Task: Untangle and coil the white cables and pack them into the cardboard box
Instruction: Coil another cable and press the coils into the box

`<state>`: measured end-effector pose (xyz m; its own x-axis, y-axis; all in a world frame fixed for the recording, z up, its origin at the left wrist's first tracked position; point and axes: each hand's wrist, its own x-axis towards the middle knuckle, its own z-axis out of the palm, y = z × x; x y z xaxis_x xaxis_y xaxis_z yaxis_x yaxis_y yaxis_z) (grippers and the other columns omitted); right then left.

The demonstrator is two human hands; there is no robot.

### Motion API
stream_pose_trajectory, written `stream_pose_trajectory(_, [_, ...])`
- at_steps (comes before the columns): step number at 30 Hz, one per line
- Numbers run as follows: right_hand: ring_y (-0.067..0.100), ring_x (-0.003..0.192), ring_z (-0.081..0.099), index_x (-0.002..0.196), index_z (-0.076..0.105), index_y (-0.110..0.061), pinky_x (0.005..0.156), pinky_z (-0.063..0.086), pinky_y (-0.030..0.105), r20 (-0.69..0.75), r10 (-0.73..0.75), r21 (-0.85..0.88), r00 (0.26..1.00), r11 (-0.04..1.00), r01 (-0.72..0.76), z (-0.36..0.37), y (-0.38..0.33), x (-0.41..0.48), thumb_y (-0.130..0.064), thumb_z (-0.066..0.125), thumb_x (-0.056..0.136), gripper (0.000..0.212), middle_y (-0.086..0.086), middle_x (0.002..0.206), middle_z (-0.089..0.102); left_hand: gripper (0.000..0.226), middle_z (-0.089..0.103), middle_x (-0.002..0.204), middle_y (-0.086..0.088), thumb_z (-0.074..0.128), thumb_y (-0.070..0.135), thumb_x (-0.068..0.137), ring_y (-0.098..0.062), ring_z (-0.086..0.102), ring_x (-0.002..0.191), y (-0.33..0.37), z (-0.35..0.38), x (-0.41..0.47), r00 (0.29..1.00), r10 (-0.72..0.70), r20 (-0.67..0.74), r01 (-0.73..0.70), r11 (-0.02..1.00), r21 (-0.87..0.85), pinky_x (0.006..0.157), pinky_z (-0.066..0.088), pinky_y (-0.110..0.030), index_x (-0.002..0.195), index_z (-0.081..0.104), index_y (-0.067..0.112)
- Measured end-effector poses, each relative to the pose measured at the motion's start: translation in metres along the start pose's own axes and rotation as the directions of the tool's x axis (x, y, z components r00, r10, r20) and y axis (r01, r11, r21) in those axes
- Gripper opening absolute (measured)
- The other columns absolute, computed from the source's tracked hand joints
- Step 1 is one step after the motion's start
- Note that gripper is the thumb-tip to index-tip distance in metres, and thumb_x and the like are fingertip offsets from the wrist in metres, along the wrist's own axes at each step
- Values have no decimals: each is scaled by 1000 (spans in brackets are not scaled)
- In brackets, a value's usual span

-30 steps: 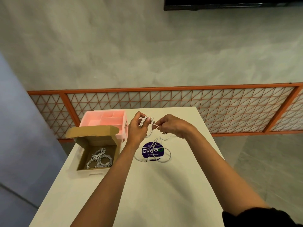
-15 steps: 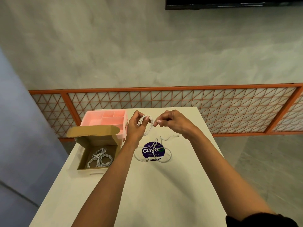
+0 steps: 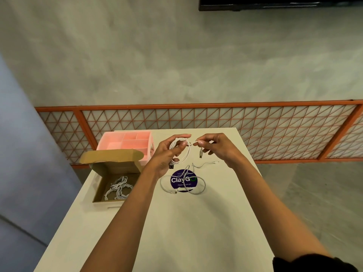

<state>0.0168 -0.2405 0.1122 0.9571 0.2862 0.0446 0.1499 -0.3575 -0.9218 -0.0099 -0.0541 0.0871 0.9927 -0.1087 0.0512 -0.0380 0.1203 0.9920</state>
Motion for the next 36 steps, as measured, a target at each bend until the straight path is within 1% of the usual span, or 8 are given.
stream_pose_trajectory(3, [10, 71, 61, 93, 73, -13, 66, 50, 15, -27, -9, 55, 1000, 998, 10, 5, 5, 1, -12, 61, 91, 13, 0, 81, 69, 10, 61, 76, 11, 67, 17, 86, -9, 40, 71, 3, 2, 1, 999, 6, -36, -4, 999, 51, 49, 29, -18, 94, 71, 23])
stream_pose_trajectory(12, [5, 61, 66, 100, 65, 4, 65, 54, 16, -187, -37, 324, 982, 941, 97, 32, 12, -1, 0, 51, 94, 15, 8, 77, 67, 8, 66, 76, 3, 67, 11, 86, -8, 54, 67, 3, 9, 4, 992, 58, -109, -60, 998, -13, 40, 30, -14, 89, 69, 17])
stream_pose_trajectory(15, [7, 60, 67, 103, 64, 6, 65, 56, 18, -180, 12, 445, 984, 892, 71, 39, 13, -2, 1, 53, 93, 16, 13, 78, 66, 8, 68, 74, 4, 68, 11, 85, -6, 57, 64, 2, 7, 4, 988, 72, -138, -71, 997, 16, 40, 32, -14, 89, 69, 17])
stream_pose_trajectory(20, [14, 60, 69, 91, 63, -1, 62, 58, 22, -123, 107, 608, 987, 794, -10, 47, 6, -7, 0, 61, 88, 4, 11, 72, 70, 8, 69, 76, 2, 68, 9, 85, -2, 62, 61, 1, 5, 4, 975, 106, -193, -101, 994, 40, 39, 36, -14, 88, 68, 15])
stream_pose_trajectory(26, [13, 77, 67, 108, 62, 0, 79, 55, 34, 38, 150, 477, 988, 866, -150, 46, 5, -9, -15, 52, 97, 21, 7, 86, 69, 7, 69, 85, 0, 69, 14, 85, -13, 65, 77, -6, 0, 6, 964, 148, -219, -116, 981, 155, 48, 45, -19, 89, 68, 19])
stream_pose_trajectory(29, [13, 87, 66, 113, 62, -4, 80, 56, 37, 124, 160, 421, 979, 885, -197, 45, 3, -11, -27, 62, 91, 32, 6, 96, 68, 7, 67, 90, 1, 68, 15, 87, -15, 63, 84, -10, 0, 9, 965, 173, -197, -136, 973, 187, 57, 50, -19, 92, 64, 14])
stream_pose_trajectory(31, [14, 85, 66, 114, 61, -4, 77, 58, 32, 127, 154, 400, 980, 896, -193, 44, 2, -11, -18, 69, 85, 34, 8, 96, 68, 11, 68, 94, -2, 67, 14, 87, -18, 64, 89, -13, 0, 11, 962, 194, -194, -160, 971, 177, 65, 52, -21, 94, 61, 8])
stream_pose_trajectory(36, [18, 77, 68, 109, 64, 5, 71, 58, 21, 93, 87, 254, 992, 961, -108, 39, -1, -7, -1, 64, 87, 23, 14, 88, 69, 10, 70, 104, -9, 62, 11, 90, -24, 66, 102, -20, -3, 14, 955, 213, -207, -183, 971, 156, 81, 57, -34, 95, 54, 6])
